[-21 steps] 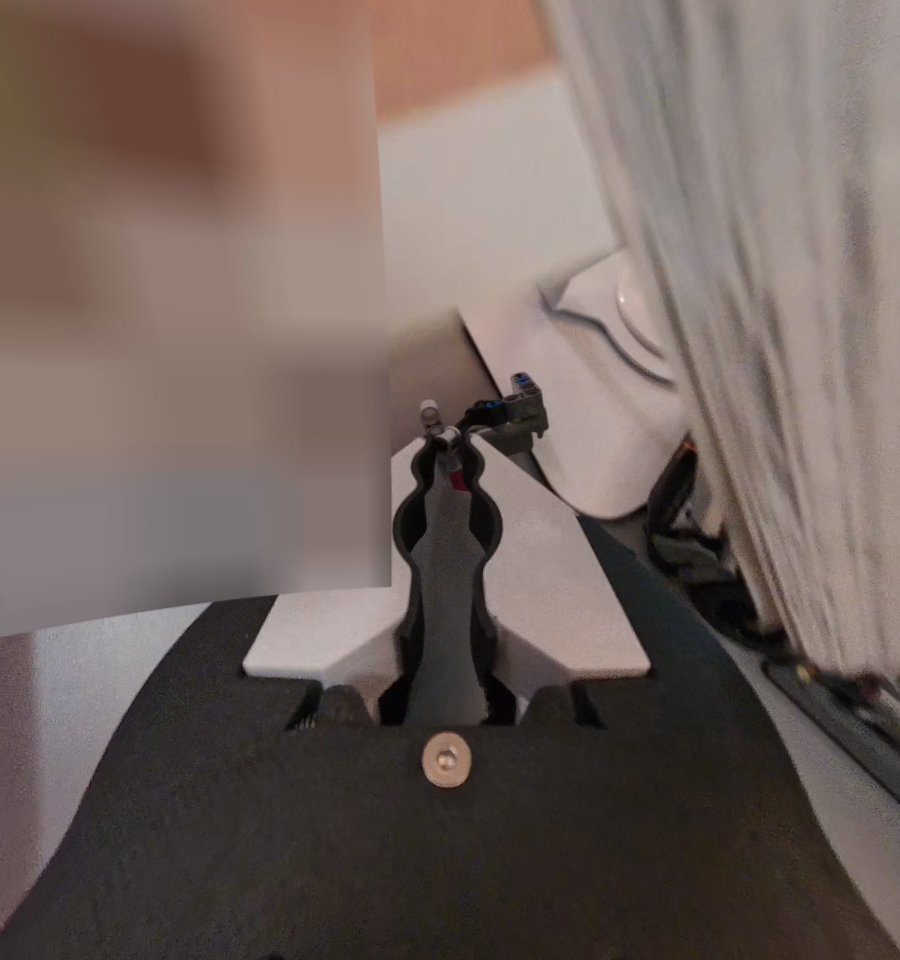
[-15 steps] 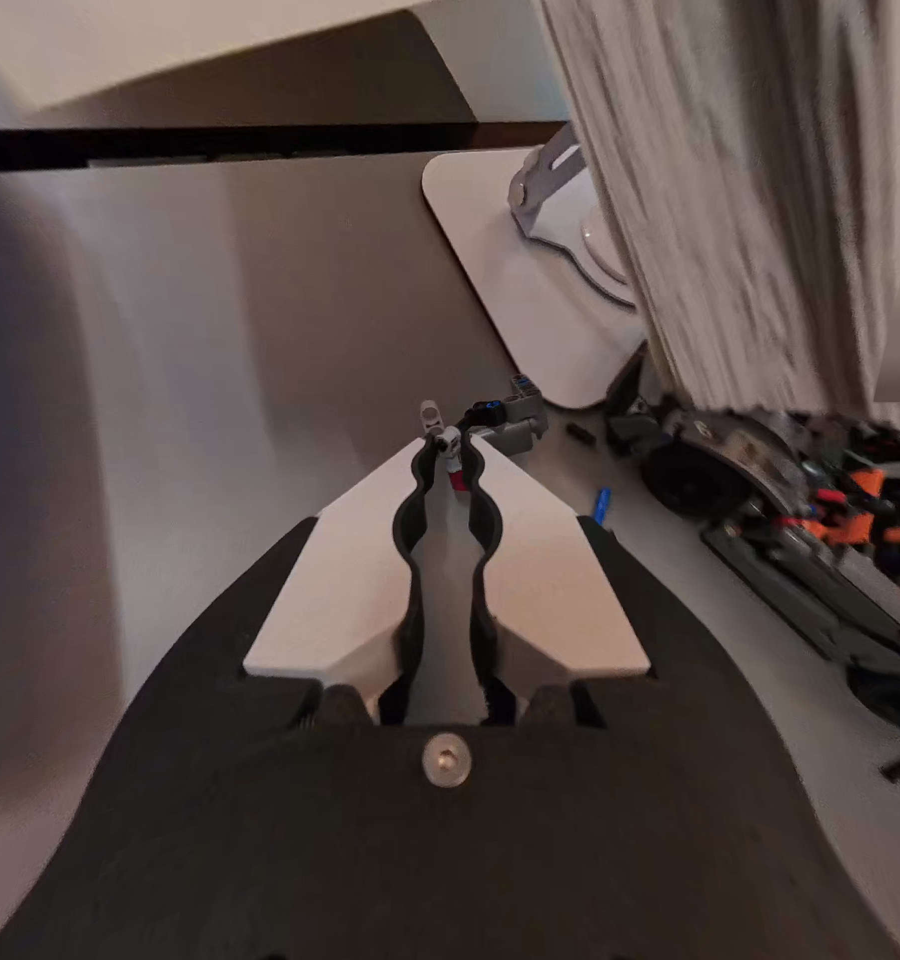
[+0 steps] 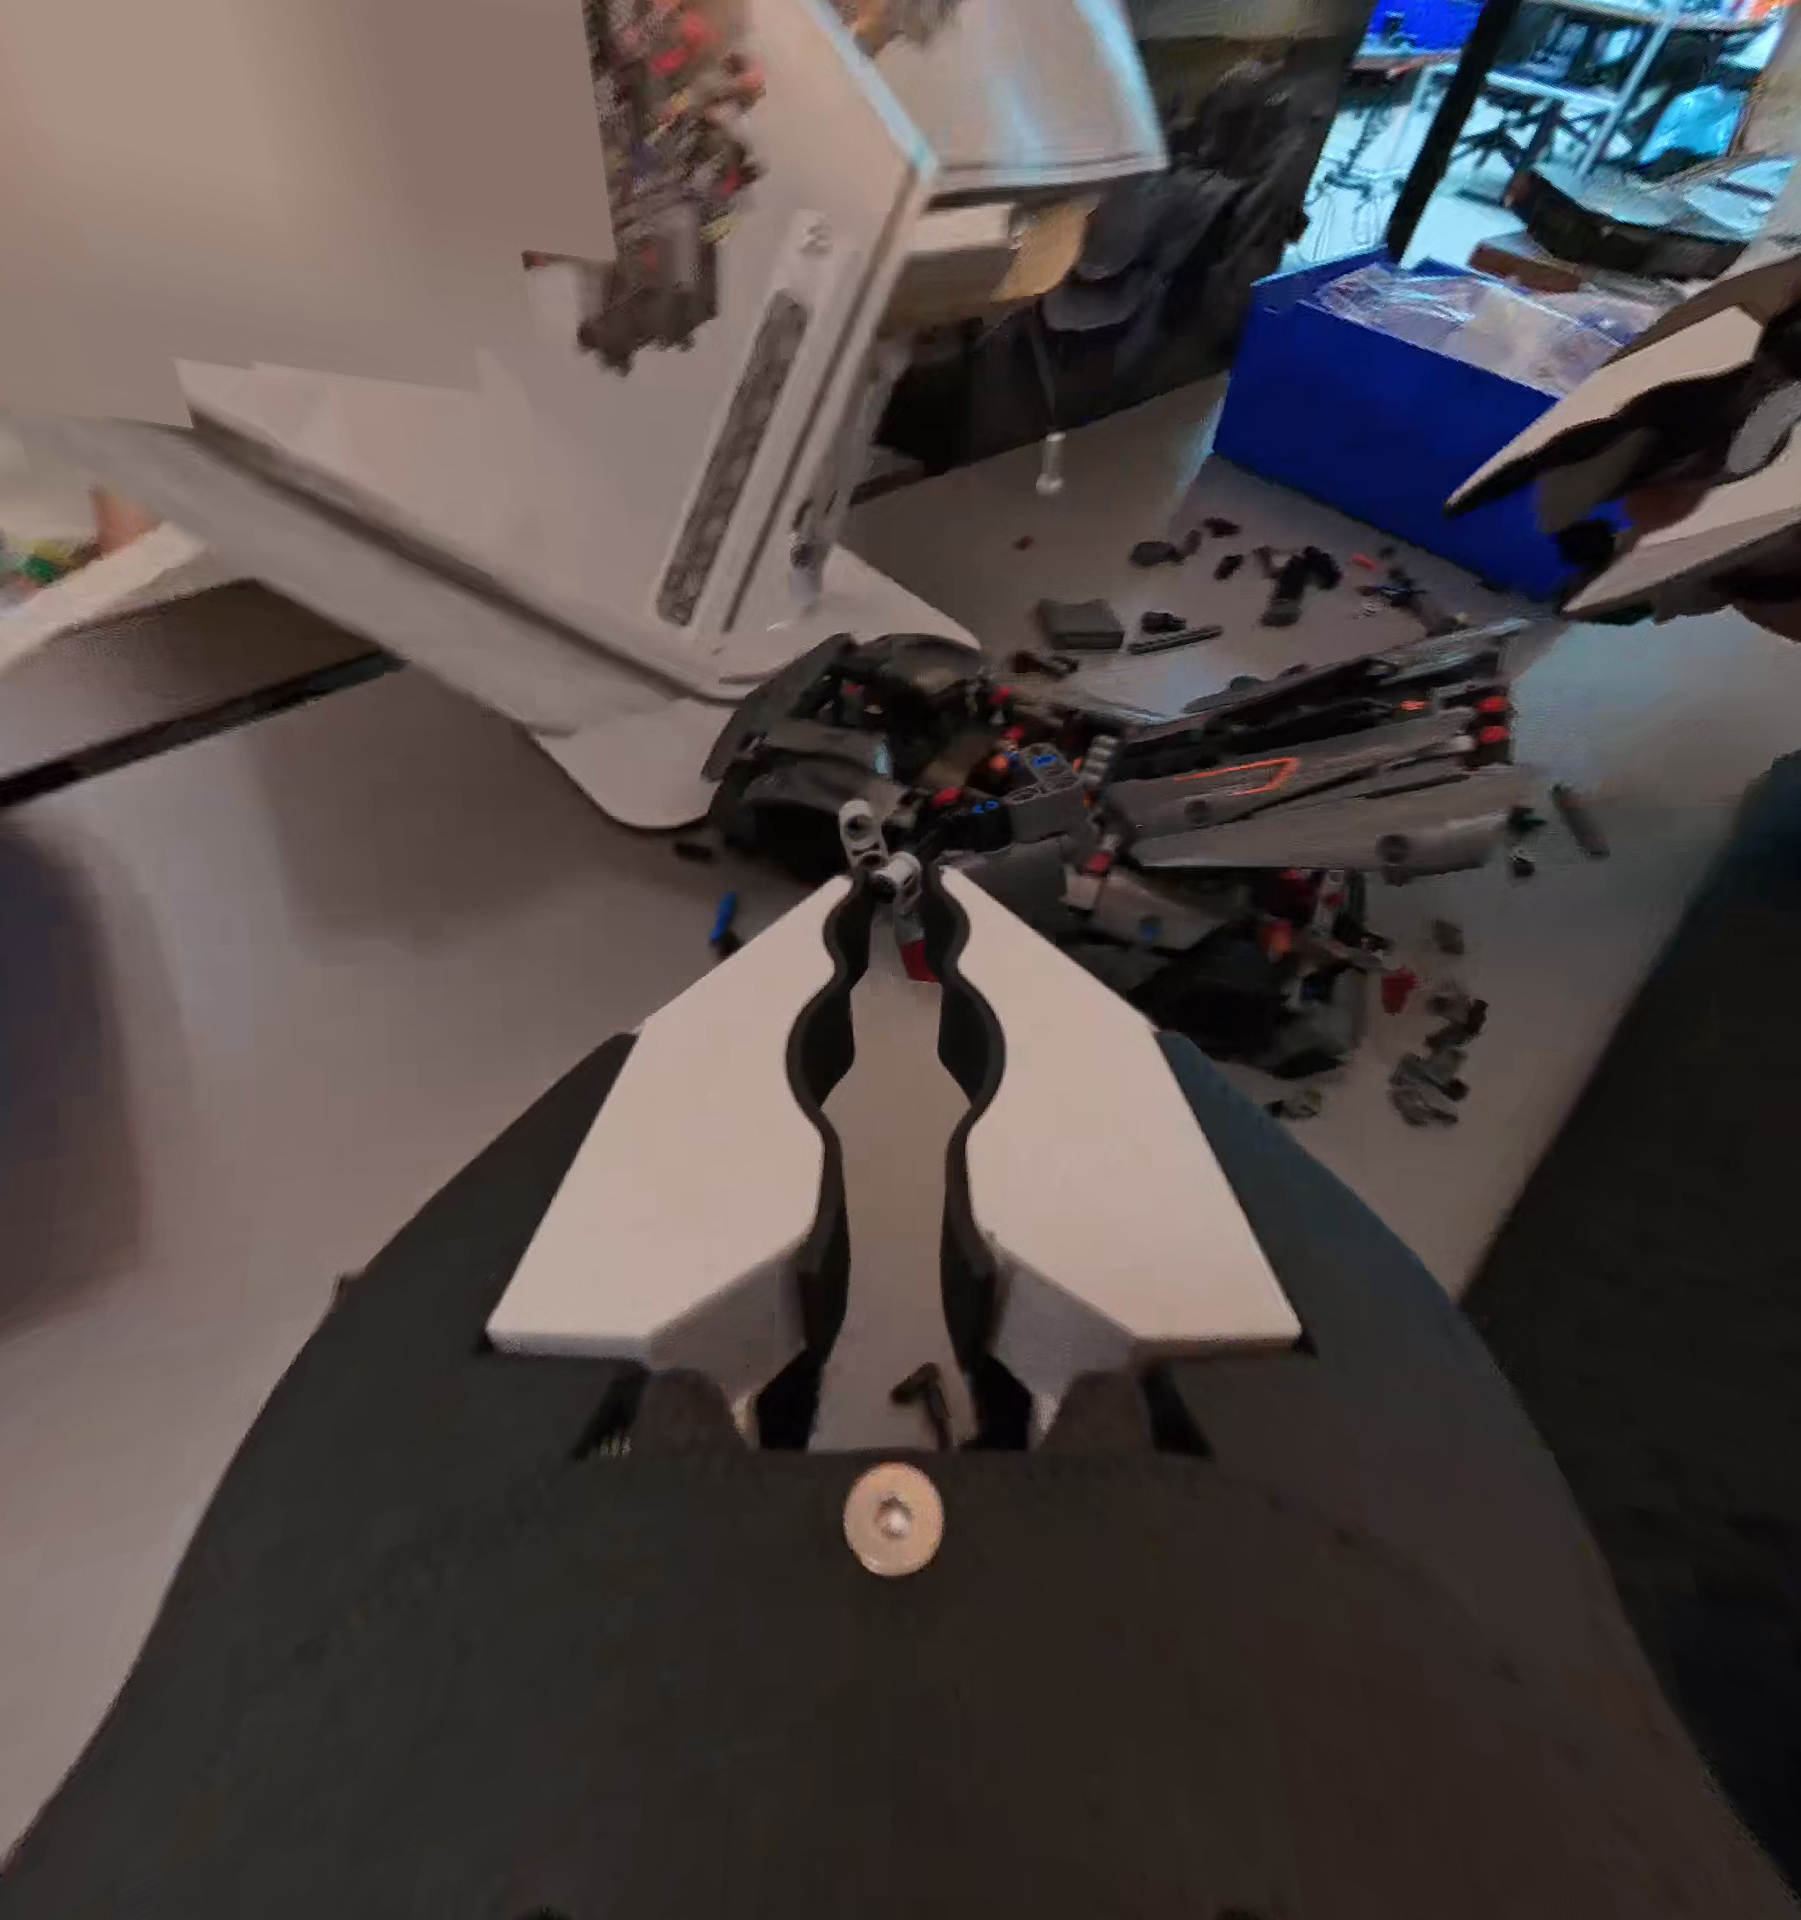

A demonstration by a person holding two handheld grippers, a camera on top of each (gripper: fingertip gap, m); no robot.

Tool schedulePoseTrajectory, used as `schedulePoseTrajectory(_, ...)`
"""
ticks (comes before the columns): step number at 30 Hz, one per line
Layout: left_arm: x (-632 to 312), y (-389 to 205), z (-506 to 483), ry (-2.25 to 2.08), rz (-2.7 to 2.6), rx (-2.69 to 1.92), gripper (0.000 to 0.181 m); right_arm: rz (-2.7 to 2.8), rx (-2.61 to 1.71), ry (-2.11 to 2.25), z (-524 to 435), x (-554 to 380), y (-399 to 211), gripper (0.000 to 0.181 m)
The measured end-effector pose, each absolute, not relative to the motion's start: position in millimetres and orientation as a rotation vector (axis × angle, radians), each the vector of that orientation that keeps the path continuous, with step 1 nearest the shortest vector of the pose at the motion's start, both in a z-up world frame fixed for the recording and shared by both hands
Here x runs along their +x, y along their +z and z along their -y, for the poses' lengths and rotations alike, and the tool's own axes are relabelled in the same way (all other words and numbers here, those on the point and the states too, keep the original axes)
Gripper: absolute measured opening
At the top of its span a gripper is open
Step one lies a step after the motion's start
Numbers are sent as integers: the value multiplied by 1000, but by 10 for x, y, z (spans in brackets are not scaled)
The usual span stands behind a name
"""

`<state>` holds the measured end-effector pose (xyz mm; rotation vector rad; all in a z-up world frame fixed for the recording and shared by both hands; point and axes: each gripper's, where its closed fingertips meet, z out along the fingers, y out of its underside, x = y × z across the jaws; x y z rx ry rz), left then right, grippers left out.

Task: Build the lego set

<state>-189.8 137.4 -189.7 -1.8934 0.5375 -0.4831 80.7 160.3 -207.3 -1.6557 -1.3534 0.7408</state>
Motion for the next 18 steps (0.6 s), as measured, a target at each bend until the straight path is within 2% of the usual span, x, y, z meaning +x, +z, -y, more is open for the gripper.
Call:
schedulePoseTrajectory(3,-1519,-1716,-1153,-419,-684,-1812,6,1337,-1575,771,-1257,787,-1930,41)
schedulePoseTrajectory(9,-815,-1631,-907,-218,-948,-1680,6,1278,-1517,969,-692,337,-1878,47)
schedulePoseTrajectory(14,-385,-1594,-778,-109,-1099,-1573,6,1235,-1474,862,-706,96,-1890,52)
schedulePoseTrajectory(18,-177,-1690,-748,-34,-1195,-1539,6,1276,-1434,857,-606,19,-1881,49)
